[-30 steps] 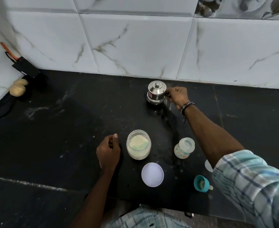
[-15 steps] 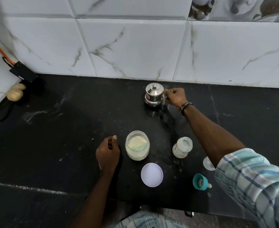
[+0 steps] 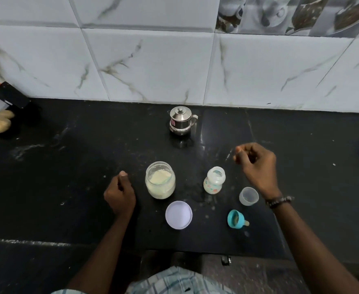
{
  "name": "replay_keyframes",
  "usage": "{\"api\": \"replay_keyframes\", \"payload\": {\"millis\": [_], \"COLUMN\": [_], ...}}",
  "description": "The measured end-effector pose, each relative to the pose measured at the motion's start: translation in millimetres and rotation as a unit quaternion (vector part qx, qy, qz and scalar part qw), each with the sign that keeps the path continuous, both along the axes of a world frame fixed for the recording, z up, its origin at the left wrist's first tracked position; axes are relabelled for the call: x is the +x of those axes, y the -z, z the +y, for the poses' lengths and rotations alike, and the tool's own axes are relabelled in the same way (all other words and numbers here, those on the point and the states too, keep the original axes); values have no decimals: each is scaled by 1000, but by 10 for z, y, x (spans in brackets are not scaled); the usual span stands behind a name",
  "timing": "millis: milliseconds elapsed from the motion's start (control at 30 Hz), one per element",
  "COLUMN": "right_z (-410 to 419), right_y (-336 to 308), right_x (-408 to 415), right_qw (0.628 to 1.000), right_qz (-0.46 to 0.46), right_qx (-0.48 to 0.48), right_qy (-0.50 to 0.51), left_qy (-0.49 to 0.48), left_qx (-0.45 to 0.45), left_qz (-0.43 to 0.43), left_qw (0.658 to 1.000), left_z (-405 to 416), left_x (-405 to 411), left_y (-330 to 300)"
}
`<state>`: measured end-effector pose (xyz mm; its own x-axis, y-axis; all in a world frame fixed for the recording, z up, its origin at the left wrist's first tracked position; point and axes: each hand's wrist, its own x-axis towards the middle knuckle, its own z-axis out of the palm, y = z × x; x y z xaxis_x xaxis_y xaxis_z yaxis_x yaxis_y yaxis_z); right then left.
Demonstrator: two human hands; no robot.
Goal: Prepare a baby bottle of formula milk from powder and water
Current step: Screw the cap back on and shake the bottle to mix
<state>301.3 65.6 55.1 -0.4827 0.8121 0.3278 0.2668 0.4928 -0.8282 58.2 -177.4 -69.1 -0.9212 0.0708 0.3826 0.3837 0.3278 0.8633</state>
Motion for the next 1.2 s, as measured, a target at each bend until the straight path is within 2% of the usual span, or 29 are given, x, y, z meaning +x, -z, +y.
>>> {"api": "replay_keyframes", "payload": {"millis": [133, 233, 300, 433, 500, 567, 733, 867, 1000, 1200], "right_z": [-341, -475, -535, -594, -620, -636, -555, -363, -257, -259], "right_y": [119, 250, 353, 463, 501, 502, 208, -72, -273, -392], "right_x": [530, 771, 844, 813, 789, 775, 724, 557, 261, -124], "right_qw": [983, 928, 888, 848, 841, 843, 926, 944, 942, 891], "right_qz": [-156, -340, -429, -500, -513, -511, -353, -308, -309, -402], "right_qx": [22, 49, 67, 76, 81, 85, 38, 48, 107, 169], "right_qy": [-94, -141, -153, -156, -150, -144, -131, -107, -79, -124], "left_qy": [-28, 13, 50, 157, 235, 288, 389, 412, 406, 419], "left_qx": [69, 108, 112, 115, 139, 113, -39, -150, -178, -99], "left_qz": [24, 74, 110, 158, 122, 75, -5, -80, -103, -103], "left_qw": [997, 991, 986, 968, 954, 948, 920, 895, 891, 897], "left_z": [-27, 91, 210, 516, 676, 815, 1043, 1151, 1217, 1173], "left_x": [142, 391, 602, 1041, 1228, 1355, 1397, 1396, 1406, 1365], "left_y": [-173, -476, -679, -914, -949, -898, -673, -591, -529, -469]}}
